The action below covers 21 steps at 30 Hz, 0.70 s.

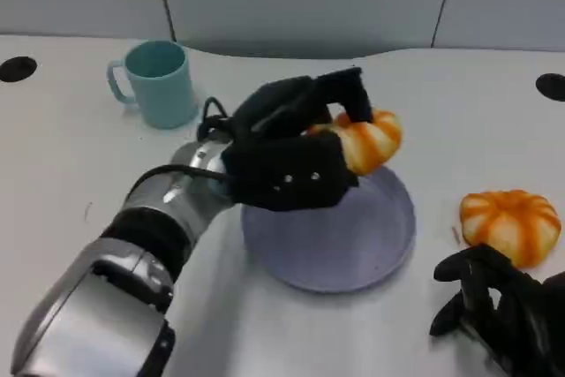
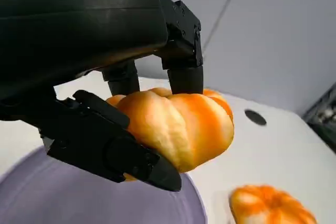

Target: Grasp the bread from the table and place it into the plate.

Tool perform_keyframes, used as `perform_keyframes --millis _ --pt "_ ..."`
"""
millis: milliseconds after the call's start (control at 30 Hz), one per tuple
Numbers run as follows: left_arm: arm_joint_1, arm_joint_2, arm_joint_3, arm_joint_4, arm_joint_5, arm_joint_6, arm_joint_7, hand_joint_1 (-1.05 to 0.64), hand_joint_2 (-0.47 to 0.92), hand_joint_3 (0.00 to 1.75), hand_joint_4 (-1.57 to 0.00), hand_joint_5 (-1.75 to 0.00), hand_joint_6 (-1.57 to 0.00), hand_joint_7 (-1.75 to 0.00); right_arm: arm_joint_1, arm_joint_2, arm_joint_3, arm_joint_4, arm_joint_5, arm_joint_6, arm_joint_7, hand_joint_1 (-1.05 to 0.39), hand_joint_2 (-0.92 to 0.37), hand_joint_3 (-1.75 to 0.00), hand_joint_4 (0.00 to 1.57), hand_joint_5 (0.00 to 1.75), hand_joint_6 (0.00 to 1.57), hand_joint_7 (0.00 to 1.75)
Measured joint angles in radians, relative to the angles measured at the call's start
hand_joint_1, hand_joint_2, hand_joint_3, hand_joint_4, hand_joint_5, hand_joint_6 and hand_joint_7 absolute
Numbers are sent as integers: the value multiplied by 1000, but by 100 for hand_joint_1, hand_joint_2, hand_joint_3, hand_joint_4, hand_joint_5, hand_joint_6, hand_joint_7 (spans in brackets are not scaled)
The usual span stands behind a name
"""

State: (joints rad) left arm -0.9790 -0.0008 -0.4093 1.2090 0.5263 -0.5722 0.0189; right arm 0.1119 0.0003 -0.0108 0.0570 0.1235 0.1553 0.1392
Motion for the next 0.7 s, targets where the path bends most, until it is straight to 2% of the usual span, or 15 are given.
perform_keyframes --millis 167,267,333,367,433,500,600,700 --pt "0 -27 -38 36 36 13 0 -13 87 6 -91 -175 -67 -175 0 2 14 -3 -4 0 -11 -31 -92 -61 55 175 36 166" --pt "-3 -31 -59 43 59 24 11 -32 87 6 -85 -175 -59 -175 1 5 20 -4 -2 0 -13 -31 -92 -60 55 175 38 166" --pt "-4 -37 -86 56 88 43 15 -35 87 6 -82 -175 -57 -175 1 12 22 -6 2 5 -14 -32 -92 -60 55 175 38 166" --pt "-4 -39 -96 61 101 48 16 -48 88 3 -52 -144 -47 -128 1 15 24 -8 2 7 -14 -33 -92 -59 55 175 38 166" --pt "-6 -37 -117 64 119 48 16 -61 90 2 -29 -109 -42 -79 2 19 26 -9 4 8 -13 -33 -92 -58 55 175 38 166" --pt "-15 -29 -142 65 146 46 14 -71 92 8 -11 -86 -34 -47 2 19 26 -11 7 11 -13 -32 -92 -59 55 175 38 166" --pt "-45 -13 -178 65 182 44 13 -81 92 23 -1 -63 -25 -28 2 19 25 -14 9 17 -13 -32 -92 -59 55 175 38 166" --pt "-71 -4 -212 65 218 47 14 -86 92 33 0 -46 -19 -22 2 19 25 -14 9 18 -13 -33 -92 -59 55 175 38 165"
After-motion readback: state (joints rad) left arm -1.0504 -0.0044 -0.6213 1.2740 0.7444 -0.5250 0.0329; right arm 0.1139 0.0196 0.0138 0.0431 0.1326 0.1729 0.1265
